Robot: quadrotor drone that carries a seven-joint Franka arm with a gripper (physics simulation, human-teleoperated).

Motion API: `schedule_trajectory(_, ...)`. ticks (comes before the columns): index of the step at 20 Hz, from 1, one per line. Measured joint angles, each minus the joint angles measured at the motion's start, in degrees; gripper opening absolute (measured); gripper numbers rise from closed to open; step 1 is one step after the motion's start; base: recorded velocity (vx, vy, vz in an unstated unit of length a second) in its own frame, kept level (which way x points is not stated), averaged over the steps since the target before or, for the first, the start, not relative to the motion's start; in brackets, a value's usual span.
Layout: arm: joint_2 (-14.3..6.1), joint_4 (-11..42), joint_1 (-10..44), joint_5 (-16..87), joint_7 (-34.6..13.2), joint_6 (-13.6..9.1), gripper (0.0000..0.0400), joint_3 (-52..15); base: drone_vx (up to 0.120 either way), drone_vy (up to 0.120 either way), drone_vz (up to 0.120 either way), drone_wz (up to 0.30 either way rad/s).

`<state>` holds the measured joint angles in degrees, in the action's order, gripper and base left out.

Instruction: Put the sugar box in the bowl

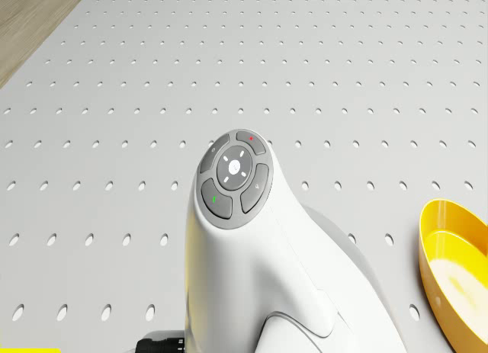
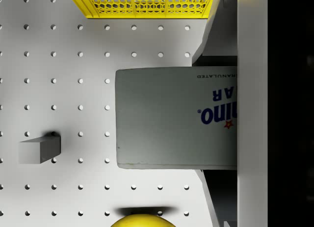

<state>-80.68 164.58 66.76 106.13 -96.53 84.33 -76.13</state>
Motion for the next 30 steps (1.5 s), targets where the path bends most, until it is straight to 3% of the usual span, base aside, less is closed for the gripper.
schedule_trajectory(15, -1.34, -0.05, 0.37, -0.73, -0.47, 1.2, 0.0165, -0.4, 0.12, -0.12, 0.085, 0.0)
schedule_trajectory(30, -2.5, -0.1, 0.66, -1.22, -0.77, 2.28, 0.0165, -0.61, 0.12, -0.12, 0.0, 0.0)
